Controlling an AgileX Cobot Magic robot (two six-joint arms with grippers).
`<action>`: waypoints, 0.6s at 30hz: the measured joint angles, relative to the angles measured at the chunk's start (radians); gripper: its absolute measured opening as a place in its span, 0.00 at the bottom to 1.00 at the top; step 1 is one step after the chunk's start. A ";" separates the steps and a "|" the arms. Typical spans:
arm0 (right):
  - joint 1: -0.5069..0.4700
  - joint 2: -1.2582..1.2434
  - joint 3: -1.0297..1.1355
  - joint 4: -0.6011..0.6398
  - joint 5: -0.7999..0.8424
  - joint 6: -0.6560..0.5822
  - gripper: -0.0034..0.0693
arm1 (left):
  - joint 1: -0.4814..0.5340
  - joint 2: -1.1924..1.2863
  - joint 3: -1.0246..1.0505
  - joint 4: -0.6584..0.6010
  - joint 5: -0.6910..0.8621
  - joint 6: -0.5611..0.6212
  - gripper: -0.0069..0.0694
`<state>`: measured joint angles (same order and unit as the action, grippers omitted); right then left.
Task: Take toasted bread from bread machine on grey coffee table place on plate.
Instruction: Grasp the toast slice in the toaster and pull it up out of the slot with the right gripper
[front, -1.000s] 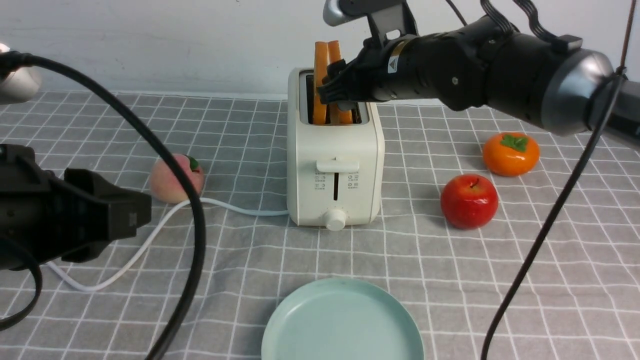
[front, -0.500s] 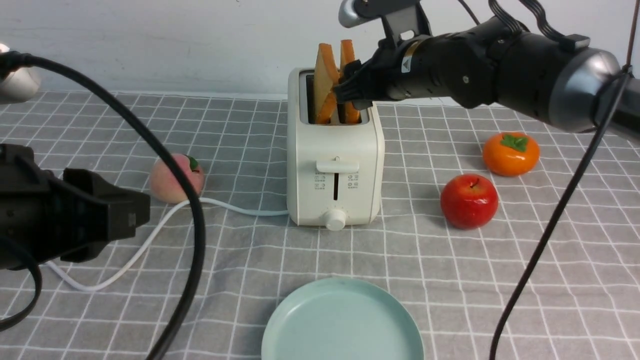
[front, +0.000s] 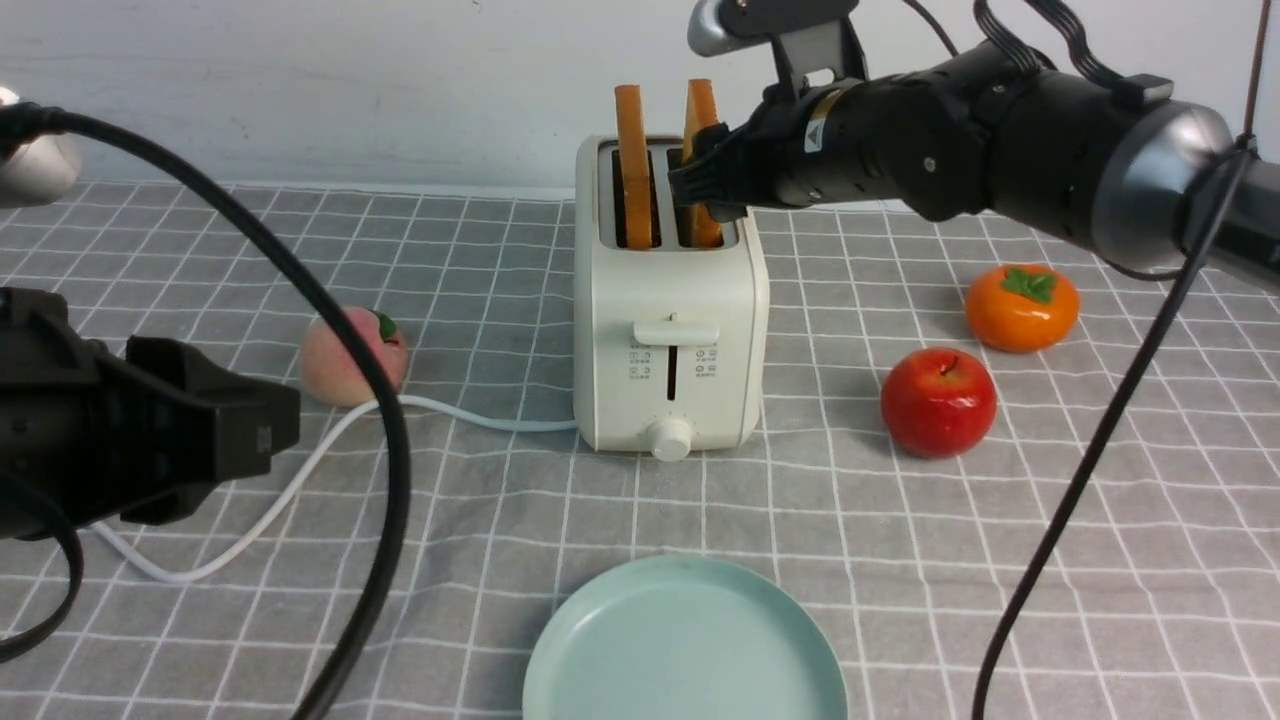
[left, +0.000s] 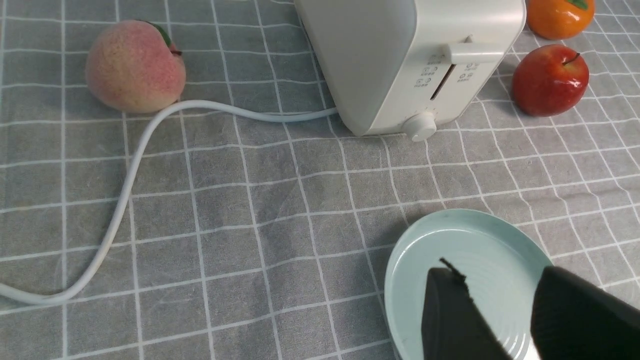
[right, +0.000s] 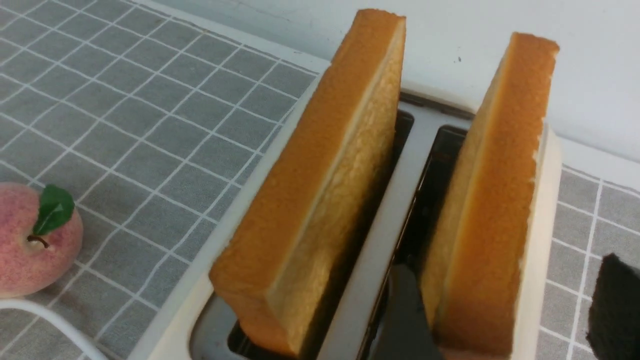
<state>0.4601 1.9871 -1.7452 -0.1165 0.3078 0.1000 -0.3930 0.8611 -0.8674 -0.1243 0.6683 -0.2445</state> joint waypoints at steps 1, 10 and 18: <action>0.000 0.001 0.000 0.001 -0.001 0.000 0.62 | 0.000 0.000 0.000 0.000 0.000 0.000 0.40; 0.000 -0.023 0.000 0.004 -0.036 0.001 0.14 | 0.000 0.000 0.000 0.001 0.004 0.000 0.40; -0.002 -0.191 0.000 0.001 0.053 0.001 0.15 | 0.000 0.000 0.000 0.001 0.004 0.000 0.40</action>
<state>0.4581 1.7962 -1.7452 -0.1150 0.3604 0.1008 -0.3930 0.8611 -0.8674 -0.1233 0.6721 -0.2445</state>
